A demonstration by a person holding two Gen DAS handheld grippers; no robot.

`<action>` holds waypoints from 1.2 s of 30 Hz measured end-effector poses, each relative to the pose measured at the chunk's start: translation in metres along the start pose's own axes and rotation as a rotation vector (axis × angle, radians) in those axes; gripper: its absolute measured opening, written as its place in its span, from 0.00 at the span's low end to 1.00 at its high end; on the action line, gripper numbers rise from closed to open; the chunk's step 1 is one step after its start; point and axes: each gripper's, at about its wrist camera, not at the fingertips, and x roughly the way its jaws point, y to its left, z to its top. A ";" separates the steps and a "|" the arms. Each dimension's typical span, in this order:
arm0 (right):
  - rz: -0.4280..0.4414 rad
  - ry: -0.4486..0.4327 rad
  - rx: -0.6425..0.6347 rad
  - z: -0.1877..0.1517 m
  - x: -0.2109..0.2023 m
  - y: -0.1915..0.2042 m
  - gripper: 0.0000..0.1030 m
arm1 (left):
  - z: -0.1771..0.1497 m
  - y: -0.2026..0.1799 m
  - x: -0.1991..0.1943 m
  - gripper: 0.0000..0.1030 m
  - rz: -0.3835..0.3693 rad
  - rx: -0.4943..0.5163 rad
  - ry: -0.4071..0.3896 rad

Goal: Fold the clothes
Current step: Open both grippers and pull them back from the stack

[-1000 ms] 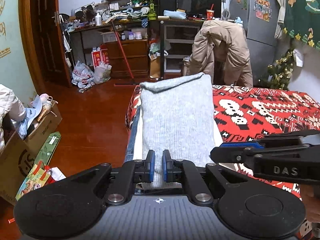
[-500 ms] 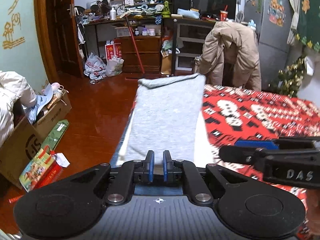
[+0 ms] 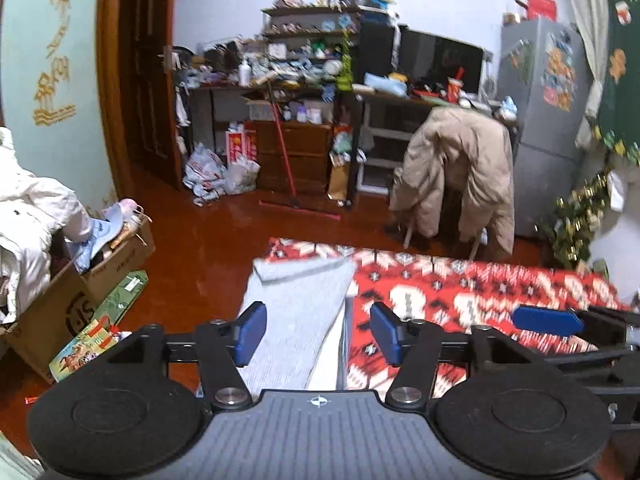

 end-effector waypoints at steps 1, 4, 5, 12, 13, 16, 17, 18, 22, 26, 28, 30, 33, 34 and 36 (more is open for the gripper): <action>-0.002 -0.008 -0.006 0.008 -0.008 0.000 0.92 | 0.007 -0.003 -0.006 0.61 0.009 -0.006 -0.005; -0.021 -0.020 -0.028 0.024 -0.030 -0.001 0.99 | 0.015 -0.014 -0.023 0.66 0.059 -0.003 0.000; -0.023 -0.022 -0.034 0.027 -0.036 -0.001 0.99 | 0.014 -0.017 -0.027 0.66 0.069 -0.004 0.008; -0.061 0.049 0.005 0.010 -0.058 -0.012 0.99 | -0.026 -0.018 -0.027 0.72 0.076 -0.081 0.110; -0.068 0.064 0.009 0.004 -0.057 -0.013 0.99 | -0.033 -0.017 -0.024 0.72 0.075 -0.093 0.126; -0.096 0.100 0.004 -0.019 -0.052 -0.012 0.99 | -0.052 -0.010 -0.018 0.72 0.071 -0.140 0.153; -0.109 0.108 -0.003 -0.027 -0.050 -0.010 0.99 | -0.058 -0.008 -0.017 0.72 0.075 -0.147 0.157; -0.121 0.115 -0.009 -0.035 -0.049 -0.007 0.99 | -0.062 -0.006 -0.016 0.72 0.085 -0.146 0.159; -0.153 0.127 -0.017 -0.058 -0.045 0.001 0.99 | -0.077 -0.003 -0.014 0.77 0.150 -0.078 0.154; -0.169 0.136 0.034 -0.072 -0.038 -0.001 0.99 | -0.096 0.007 -0.008 0.77 0.138 -0.084 0.177; -0.194 0.136 0.041 -0.078 -0.036 -0.001 0.99 | -0.104 0.011 -0.005 0.77 0.117 -0.099 0.194; -0.214 0.137 0.022 -0.084 -0.034 0.000 0.99 | -0.110 0.014 -0.002 0.77 0.108 -0.108 0.206; -0.230 0.149 -0.005 -0.092 -0.030 0.003 0.99 | -0.117 0.017 0.003 0.77 0.100 -0.120 0.221; -0.232 0.156 -0.009 -0.095 -0.028 0.004 0.99 | -0.120 0.018 0.004 0.77 0.097 -0.124 0.227; -0.229 0.174 -0.011 -0.100 -0.026 0.006 0.99 | -0.123 0.017 0.005 0.77 0.096 -0.122 0.232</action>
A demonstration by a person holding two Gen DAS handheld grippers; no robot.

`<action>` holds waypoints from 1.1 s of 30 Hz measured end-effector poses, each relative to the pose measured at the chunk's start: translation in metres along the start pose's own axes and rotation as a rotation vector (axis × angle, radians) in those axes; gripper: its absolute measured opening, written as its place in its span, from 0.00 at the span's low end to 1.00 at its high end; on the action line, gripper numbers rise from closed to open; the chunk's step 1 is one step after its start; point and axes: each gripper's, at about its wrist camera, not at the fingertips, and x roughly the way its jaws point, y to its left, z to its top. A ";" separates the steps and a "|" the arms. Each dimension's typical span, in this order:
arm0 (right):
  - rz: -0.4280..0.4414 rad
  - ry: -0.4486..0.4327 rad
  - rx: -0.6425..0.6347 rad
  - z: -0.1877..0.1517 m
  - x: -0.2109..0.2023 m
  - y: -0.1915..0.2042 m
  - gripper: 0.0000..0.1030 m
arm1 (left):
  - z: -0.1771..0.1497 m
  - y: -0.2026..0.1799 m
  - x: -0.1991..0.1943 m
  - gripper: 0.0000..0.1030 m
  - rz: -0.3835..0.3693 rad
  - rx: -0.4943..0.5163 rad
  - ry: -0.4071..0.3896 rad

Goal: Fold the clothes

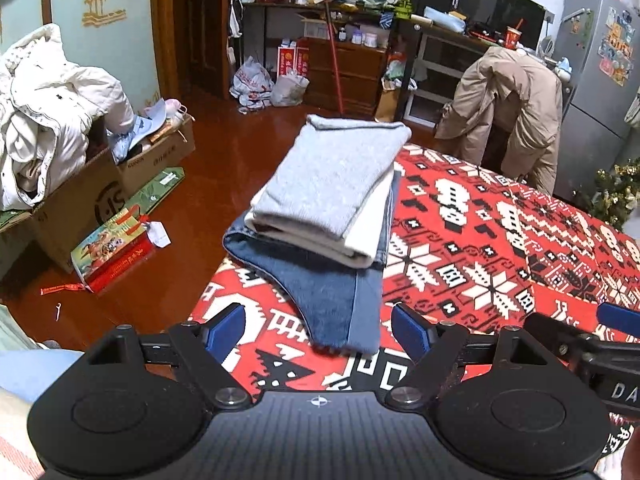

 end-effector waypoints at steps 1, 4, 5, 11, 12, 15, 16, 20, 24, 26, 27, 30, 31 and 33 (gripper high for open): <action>0.004 0.006 -0.002 -0.002 0.001 0.001 0.99 | -0.001 -0.001 0.000 0.77 0.001 0.004 -0.001; 0.012 0.012 -0.019 -0.005 0.002 0.005 0.99 | -0.003 -0.003 -0.001 0.77 0.007 0.022 -0.008; 0.014 0.011 -0.026 -0.005 0.003 0.007 0.99 | -0.004 -0.004 -0.002 0.77 0.009 0.030 -0.012; 0.016 0.008 -0.038 -0.006 0.004 0.010 0.99 | -0.006 -0.008 -0.004 0.77 0.012 0.049 -0.021; 0.018 0.010 -0.038 -0.006 0.004 0.010 0.99 | -0.005 -0.009 -0.004 0.77 0.012 0.051 -0.021; 0.021 0.013 -0.037 -0.006 0.005 0.010 0.99 | -0.006 -0.010 -0.004 0.77 0.010 0.057 -0.021; 0.022 0.014 -0.037 -0.006 0.005 0.010 0.99 | -0.007 -0.011 -0.003 0.77 0.010 0.060 -0.020; 0.023 0.015 -0.038 -0.007 0.006 0.010 0.99 | -0.008 -0.012 -0.003 0.77 0.008 0.062 -0.016; 0.024 0.017 -0.039 -0.007 0.007 0.010 0.99 | -0.009 -0.012 -0.002 0.78 0.009 0.060 -0.014; 0.024 0.017 -0.039 -0.007 0.007 0.010 0.99 | -0.009 -0.012 -0.002 0.78 0.010 0.061 -0.014; 0.025 0.018 -0.039 -0.007 0.007 0.010 0.99 | -0.009 -0.012 -0.002 0.78 0.011 0.062 -0.014; 0.025 0.018 -0.039 -0.007 0.007 0.010 0.99 | -0.010 -0.012 -0.002 0.78 0.012 0.061 -0.014; 0.025 0.018 -0.039 -0.007 0.007 0.009 0.99 | -0.010 -0.013 -0.002 0.78 0.013 0.061 -0.014; 0.025 0.019 -0.040 -0.007 0.007 0.009 0.99 | -0.010 -0.013 -0.003 0.78 0.014 0.060 -0.014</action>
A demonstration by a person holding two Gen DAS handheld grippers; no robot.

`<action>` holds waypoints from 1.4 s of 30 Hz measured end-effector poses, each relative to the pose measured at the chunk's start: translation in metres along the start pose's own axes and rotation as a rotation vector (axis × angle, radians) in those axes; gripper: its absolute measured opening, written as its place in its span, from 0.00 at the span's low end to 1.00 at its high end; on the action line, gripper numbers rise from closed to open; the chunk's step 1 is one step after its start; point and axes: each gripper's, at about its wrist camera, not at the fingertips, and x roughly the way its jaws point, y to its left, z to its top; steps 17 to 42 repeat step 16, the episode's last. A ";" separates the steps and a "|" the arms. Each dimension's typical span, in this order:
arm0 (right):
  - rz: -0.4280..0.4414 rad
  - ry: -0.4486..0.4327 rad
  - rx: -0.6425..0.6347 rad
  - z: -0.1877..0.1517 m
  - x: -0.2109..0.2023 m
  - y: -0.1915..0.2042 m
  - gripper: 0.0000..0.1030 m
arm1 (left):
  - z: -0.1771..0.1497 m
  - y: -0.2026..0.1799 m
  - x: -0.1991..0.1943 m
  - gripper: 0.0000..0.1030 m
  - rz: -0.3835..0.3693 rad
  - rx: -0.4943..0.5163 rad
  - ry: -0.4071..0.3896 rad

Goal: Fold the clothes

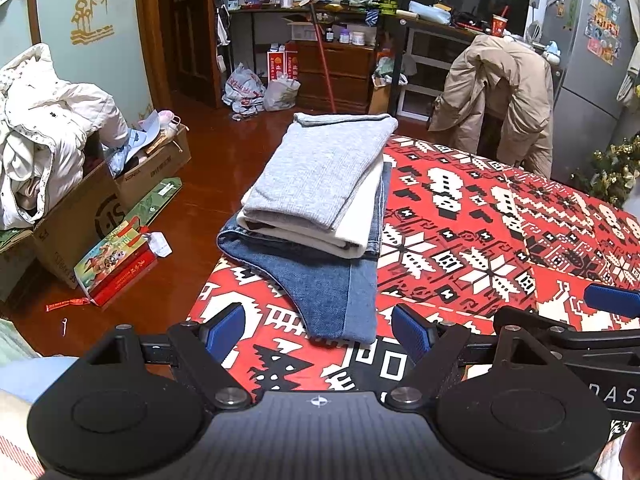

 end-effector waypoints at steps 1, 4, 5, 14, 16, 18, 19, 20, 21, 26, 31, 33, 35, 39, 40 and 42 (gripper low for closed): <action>0.000 0.000 0.000 0.000 0.000 0.000 0.99 | 0.000 0.000 0.000 0.78 0.001 0.000 0.000; 0.000 0.001 0.000 0.000 0.000 0.000 0.99 | 0.001 0.001 0.000 0.78 0.002 0.000 0.000; 0.000 0.001 0.000 0.000 0.000 0.000 0.99 | 0.001 0.001 -0.001 0.78 0.002 -0.001 0.000; 0.002 0.005 -0.002 0.000 0.002 0.000 0.99 | 0.002 0.003 0.001 0.77 0.000 -0.006 0.005; 0.002 0.006 -0.003 0.000 0.003 0.001 0.99 | 0.001 0.003 0.000 0.77 0.008 -0.007 -0.002; 0.002 0.006 -0.003 0.000 0.003 0.001 0.99 | 0.001 0.003 0.000 0.77 0.008 -0.007 -0.002; 0.002 0.006 -0.003 0.000 0.003 0.001 0.99 | 0.001 0.003 0.000 0.77 0.008 -0.007 -0.002; 0.002 0.006 -0.003 0.000 0.003 0.001 0.99 | 0.001 0.003 0.000 0.77 0.008 -0.007 -0.002; 0.002 0.006 -0.003 0.000 0.003 0.001 0.99 | 0.001 0.003 0.000 0.77 0.008 -0.007 -0.002; 0.002 0.006 -0.003 0.000 0.003 0.001 0.99 | 0.001 0.003 0.000 0.77 0.008 -0.007 -0.002; 0.002 0.006 -0.003 0.000 0.003 0.001 0.99 | 0.001 0.003 0.000 0.77 0.008 -0.007 -0.002; 0.002 0.006 -0.003 0.000 0.003 0.001 0.99 | 0.001 0.003 0.000 0.77 0.008 -0.007 -0.002; 0.002 0.006 -0.003 0.000 0.003 0.001 0.99 | 0.001 0.003 0.000 0.77 0.008 -0.007 -0.002; 0.002 0.006 -0.003 0.000 0.003 0.001 0.99 | 0.001 0.003 0.000 0.77 0.008 -0.007 -0.002; 0.002 0.006 -0.003 0.000 0.003 0.001 0.99 | 0.001 0.003 0.000 0.77 0.008 -0.007 -0.002; 0.002 0.006 -0.003 0.000 0.003 0.001 0.99 | 0.001 0.003 0.000 0.77 0.008 -0.007 -0.002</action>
